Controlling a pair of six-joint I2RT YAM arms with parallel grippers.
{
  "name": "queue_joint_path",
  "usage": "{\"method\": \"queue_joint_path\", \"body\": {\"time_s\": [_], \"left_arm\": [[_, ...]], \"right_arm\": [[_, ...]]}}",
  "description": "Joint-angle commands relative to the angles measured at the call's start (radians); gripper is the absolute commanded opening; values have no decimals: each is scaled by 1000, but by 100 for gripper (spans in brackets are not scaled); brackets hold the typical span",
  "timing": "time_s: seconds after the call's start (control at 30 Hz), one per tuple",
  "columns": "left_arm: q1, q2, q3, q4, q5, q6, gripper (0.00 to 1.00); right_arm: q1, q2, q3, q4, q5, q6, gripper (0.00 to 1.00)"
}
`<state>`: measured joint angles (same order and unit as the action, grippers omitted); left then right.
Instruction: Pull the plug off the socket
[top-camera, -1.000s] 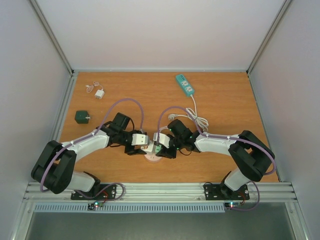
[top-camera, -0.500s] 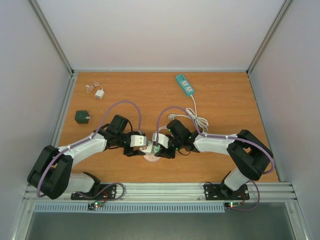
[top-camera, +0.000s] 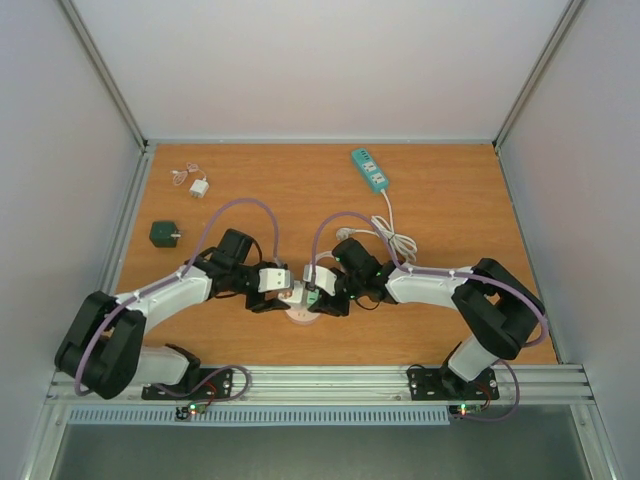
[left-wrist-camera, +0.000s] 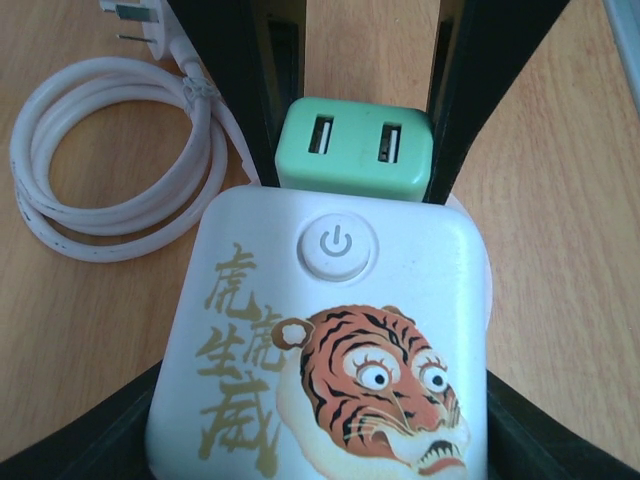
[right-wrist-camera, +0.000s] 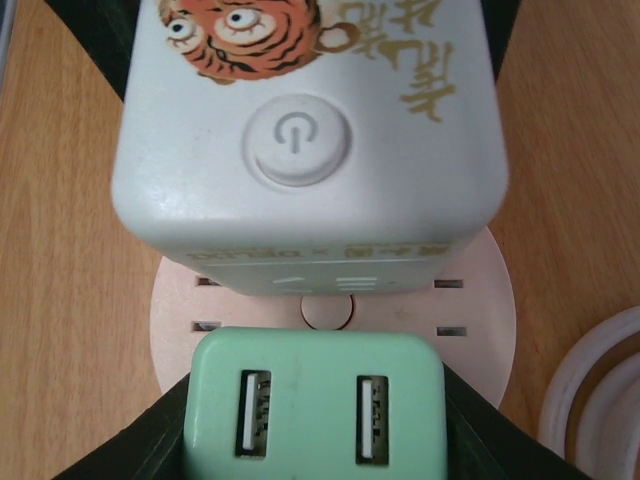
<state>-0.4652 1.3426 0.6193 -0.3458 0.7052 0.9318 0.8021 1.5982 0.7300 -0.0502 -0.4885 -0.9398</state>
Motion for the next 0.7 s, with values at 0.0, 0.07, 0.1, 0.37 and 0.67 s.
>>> {"method": "queue_joint_path", "body": {"time_s": [0.0, 0.07, 0.1, 0.37, 0.67], "left_arm": [[-11, -101, -43, 195, 126, 17, 30], [-15, -96, -43, 193, 108, 28, 30], [-16, -93, -41, 189, 105, 35, 29], [-13, -87, -16, 183, 167, -26, 28], [14, -24, 63, 115, 231, -112, 27]], "right_arm": [[-3, 65, -4, -47, 109, 24, 8], [-3, 73, 4, -53, 108, 25, 8], [-2, 75, 7, -54, 111, 26, 8], [-2, 75, -2, -50, 122, 24, 8], [-3, 75, -6, -48, 126, 21, 8]]}}
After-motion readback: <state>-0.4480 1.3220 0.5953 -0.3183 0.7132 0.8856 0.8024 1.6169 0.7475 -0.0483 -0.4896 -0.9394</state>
